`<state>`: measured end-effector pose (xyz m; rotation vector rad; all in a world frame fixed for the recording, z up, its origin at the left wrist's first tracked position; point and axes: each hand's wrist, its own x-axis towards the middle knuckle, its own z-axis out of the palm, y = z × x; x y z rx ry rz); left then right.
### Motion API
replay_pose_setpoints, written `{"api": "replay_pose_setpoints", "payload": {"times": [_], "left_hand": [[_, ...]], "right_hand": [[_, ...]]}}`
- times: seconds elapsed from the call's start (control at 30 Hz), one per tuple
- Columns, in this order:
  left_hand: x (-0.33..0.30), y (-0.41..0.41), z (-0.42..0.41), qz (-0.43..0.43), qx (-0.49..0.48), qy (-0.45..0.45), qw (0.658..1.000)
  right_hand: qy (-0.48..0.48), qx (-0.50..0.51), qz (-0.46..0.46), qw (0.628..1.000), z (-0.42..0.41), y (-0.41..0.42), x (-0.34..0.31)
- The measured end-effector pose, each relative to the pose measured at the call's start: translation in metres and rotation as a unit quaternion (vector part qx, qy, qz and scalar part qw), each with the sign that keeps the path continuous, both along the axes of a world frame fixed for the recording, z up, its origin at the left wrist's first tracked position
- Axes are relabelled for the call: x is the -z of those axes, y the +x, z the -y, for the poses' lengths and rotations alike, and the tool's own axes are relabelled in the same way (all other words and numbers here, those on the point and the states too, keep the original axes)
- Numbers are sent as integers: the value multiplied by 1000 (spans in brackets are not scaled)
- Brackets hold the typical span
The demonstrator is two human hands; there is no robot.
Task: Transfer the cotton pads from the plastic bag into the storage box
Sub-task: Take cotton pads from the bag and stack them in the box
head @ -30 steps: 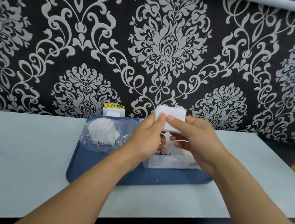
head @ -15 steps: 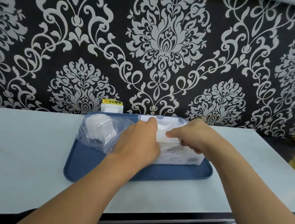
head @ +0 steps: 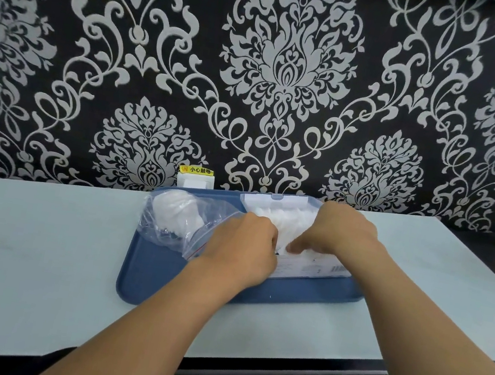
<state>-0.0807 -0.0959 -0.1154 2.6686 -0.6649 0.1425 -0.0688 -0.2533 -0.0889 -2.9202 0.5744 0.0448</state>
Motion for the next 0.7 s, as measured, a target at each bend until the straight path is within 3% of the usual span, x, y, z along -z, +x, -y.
{"api": "replay_pose_setpoints", "payload": {"times": [0.07,0.17,0.23,0.3,0.43,0.53,0.63,0.7], "left_hand": [[0,2,-1,-8,1,-4,1000],[1,8,-3,-28,1,-19,999],[2,12,-3,-32,1,-30,999],[4,14,-4,-23,-1,-21,1000],[7,13,-3,-11,-9,9,1000],[8,12,-2,-21,-10,1,1000],[1,10,-6,-36,14,-33,999],[-13,3,-11,-38,36,-109,993]], "right_hand": [[78,-44,84,993,9,-3,-6],[250,-148,216,932,11,-16,-22],[266,-204,176,925,3,-21,-21],[224,-227,85,944,-8,-22,-7],[82,-151,-66,983,-12,-18,5],[100,-111,-122,981,-12,-17,1],[150,-137,-103,974,-13,-18,1],[197,-174,9,965,-11,-20,-6]]}}
